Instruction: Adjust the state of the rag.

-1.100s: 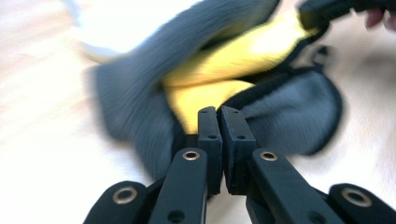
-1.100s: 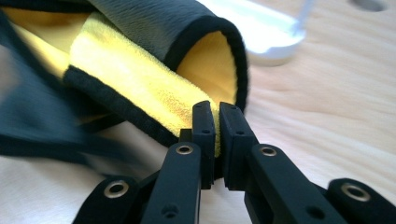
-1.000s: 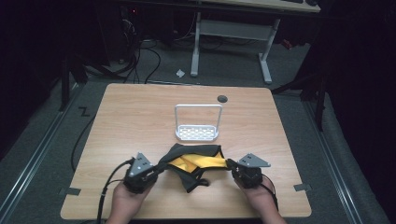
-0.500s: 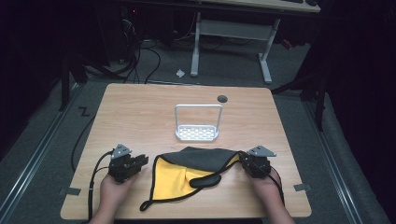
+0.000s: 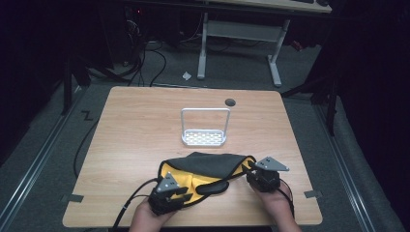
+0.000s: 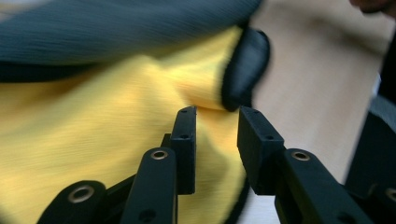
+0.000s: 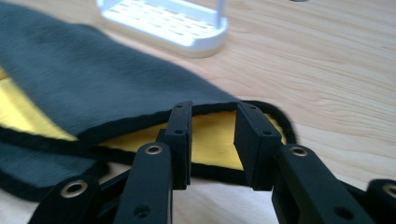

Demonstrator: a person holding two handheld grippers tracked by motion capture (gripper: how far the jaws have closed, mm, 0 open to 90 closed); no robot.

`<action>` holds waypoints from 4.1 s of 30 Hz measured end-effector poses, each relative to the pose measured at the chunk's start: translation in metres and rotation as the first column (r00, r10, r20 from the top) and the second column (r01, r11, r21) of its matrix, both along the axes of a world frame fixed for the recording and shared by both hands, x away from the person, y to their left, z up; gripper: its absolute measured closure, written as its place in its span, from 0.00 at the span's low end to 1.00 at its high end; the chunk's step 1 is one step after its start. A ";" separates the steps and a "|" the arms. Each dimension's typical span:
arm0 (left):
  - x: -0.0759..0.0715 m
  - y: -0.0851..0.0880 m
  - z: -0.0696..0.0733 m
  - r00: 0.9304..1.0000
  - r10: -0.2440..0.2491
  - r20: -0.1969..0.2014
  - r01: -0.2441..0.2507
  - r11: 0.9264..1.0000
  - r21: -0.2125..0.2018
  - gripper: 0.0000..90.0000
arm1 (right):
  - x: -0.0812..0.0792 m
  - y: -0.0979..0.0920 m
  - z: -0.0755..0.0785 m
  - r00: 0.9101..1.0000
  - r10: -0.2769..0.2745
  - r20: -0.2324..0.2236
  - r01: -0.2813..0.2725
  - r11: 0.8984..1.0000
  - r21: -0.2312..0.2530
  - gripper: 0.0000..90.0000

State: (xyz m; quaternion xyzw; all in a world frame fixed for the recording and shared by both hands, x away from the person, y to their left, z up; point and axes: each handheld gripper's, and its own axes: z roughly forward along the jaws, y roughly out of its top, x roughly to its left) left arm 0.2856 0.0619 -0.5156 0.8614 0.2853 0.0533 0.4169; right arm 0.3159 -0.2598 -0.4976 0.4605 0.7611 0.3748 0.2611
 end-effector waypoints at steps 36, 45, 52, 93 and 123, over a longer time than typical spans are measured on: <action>0.062 0.133 -0.008 0.906 0.424 0.000 -0.422 0.903 0.082 1.00 | 0.014 0.001 -0.026 0.987 0.011 -0.158 -0.025 0.995 -0.092 1.00; 0.019 0.061 0.007 0.982 0.188 -0.027 -0.188 0.982 -0.015 0.99 | 0.014 0.002 -0.026 0.988 0.011 -0.154 -0.026 0.995 -0.100 1.00; 0.021 0.046 -0.012 0.987 0.155 -0.041 -0.154 0.987 0.043 1.00 | 0.006 0.000 -0.020 0.990 0.015 -0.137 -0.027 0.996 -0.086 0.99; 0.027 0.105 -0.005 0.966 0.252 -0.056 -0.252 0.968 0.017 0.88 | 0.057 0.007 -0.003 0.998 -0.039 -0.050 0.039 0.999 0.000 0.75; 0.022 0.093 -0.013 0.977 0.214 -0.007 -0.214 0.977 0.018 0.80 | -0.038 0.013 -0.011 0.987 0.130 -0.095 -0.131 0.991 -0.010 0.85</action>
